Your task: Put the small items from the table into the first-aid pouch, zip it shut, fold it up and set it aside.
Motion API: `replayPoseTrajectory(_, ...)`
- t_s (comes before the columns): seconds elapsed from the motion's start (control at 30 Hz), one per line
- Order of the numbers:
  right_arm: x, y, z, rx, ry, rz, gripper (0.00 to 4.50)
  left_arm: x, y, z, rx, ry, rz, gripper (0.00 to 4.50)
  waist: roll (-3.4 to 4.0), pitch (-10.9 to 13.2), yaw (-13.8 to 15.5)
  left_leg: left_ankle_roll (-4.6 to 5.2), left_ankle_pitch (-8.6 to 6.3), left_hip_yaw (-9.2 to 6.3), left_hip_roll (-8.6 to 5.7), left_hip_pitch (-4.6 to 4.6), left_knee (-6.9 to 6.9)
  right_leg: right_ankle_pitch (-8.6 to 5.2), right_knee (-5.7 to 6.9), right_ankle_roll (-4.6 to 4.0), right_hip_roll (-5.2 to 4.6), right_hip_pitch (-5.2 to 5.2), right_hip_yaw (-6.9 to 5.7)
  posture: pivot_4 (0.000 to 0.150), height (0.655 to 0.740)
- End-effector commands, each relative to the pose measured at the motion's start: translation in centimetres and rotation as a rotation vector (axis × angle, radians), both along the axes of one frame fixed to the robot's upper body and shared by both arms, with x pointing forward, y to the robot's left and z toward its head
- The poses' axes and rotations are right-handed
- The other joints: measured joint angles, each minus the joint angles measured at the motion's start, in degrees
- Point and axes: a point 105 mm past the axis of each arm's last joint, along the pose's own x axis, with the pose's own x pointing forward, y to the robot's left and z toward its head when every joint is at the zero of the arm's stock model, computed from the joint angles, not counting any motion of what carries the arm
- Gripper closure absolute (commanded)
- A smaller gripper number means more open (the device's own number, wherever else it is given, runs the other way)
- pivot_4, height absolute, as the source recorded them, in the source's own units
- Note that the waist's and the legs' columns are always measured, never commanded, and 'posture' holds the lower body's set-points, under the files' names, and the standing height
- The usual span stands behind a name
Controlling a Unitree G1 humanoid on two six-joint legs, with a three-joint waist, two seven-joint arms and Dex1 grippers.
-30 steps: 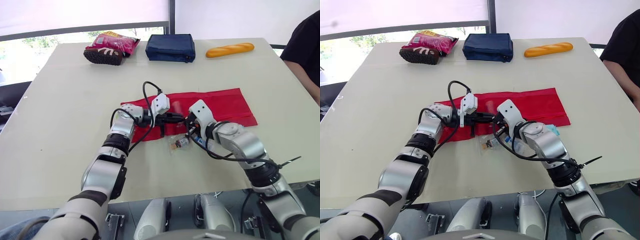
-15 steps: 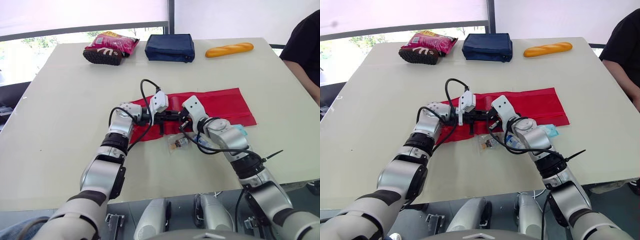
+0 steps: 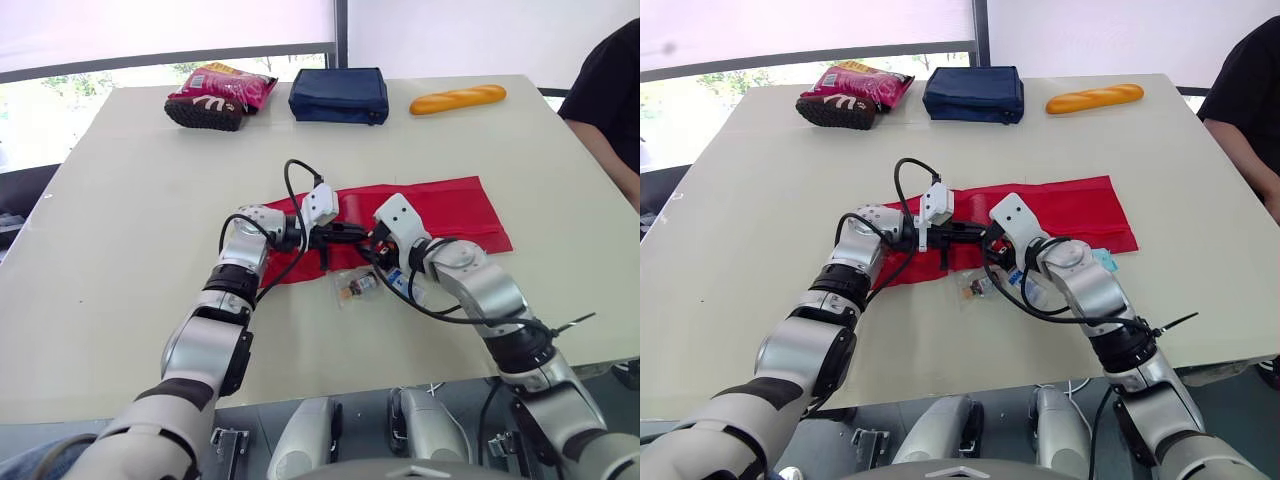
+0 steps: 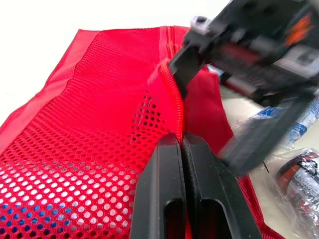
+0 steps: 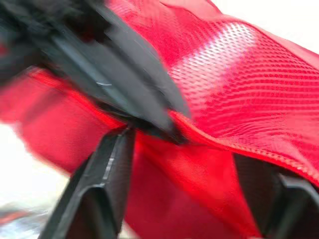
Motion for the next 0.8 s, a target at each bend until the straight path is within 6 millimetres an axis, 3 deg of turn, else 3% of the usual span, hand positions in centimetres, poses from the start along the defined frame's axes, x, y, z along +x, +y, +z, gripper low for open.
replayPoseTrajectory(0.03, -1.1, -0.3, 2.9, 0.081, -0.061, 0.052, 1.56, 0.3, 0.1, 0.7, 0.003, -0.031, 0.001, 4.50, 0.00, 0.00, 0.02, 0.00, 0.00, 0.00, 0.00, 0.00, 0.00, 0.00, 0.00, 0.00, 0.00, 0.00, -0.04, 0.150, 0.7397)
replayPoseTrajectory(0.17, -3.1, -1.7, 4.3, 0.137, -0.074, 0.105, 1.56, 0.3, 0.1, 0.6, 0.005, -0.033, 0.002, 4.50, 0.00, 0.00, 0.11, 0.01, -0.01, 0.00, 0.00, 0.00, 0.00, 0.00, -0.01, 0.01, -0.01, 0.01, -0.13, 0.150, 0.7397)
replayPoseTrajectory(0.3, -6.4, -3.5, 5.5, 0.179, -0.141, 0.202, 1.56, 0.3, 0.2, 0.6, 0.006, -0.033, 0.005, 4.50, -0.01, 0.00, 0.28, 0.09, -0.05, -0.06, 0.00, -0.01, 0.00, -0.01, -0.05, 0.01, -0.02, 0.04, -0.15, 0.150, 0.7397)
replayPoseTrajectory(0.43, -8.4, -7.3, 5.5, 0.173, -0.191, 0.129, 0.02, 0.3, 0.3, 0.4, 0.009, -0.033, 0.005, 4.50, -0.03, 0.01, 0.52, 0.20, -0.11, -0.06, 0.01, -0.02, 0.01, 0.00, -0.09, 0.03, -0.04, 0.07, -0.16, 0.150, 0.7397)
replayPoseTrajectory(0.7, -13.1, -17.0, 5.9, 0.095, -0.244, 0.005, 0.02, 0.4, 0.5, 0.2, 0.014, -0.030, 0.005, 4.50, -0.03, 0.02, 1.00, 0.27, -0.16, -0.01, 0.07, 0.08, 0.01, -0.01, -0.15, 0.06, 0.01, 0.21, -0.17, 0.150, 0.7397)
replayPoseTrajectory(0.8, -15.3, -19.3, 6.3, 0.069, -0.224, 0.012, 0.02, 0.4, 0.5, 0.1, 0.017, -0.029, 0.004, 4.50, -0.04, 0.02, 1.53, 0.29, -0.17, -0.03, 0.11, 0.08, 0.01, -0.01, -0.20, 0.06, 0.09, 0.25, -0.19, 0.150, 0.7397)
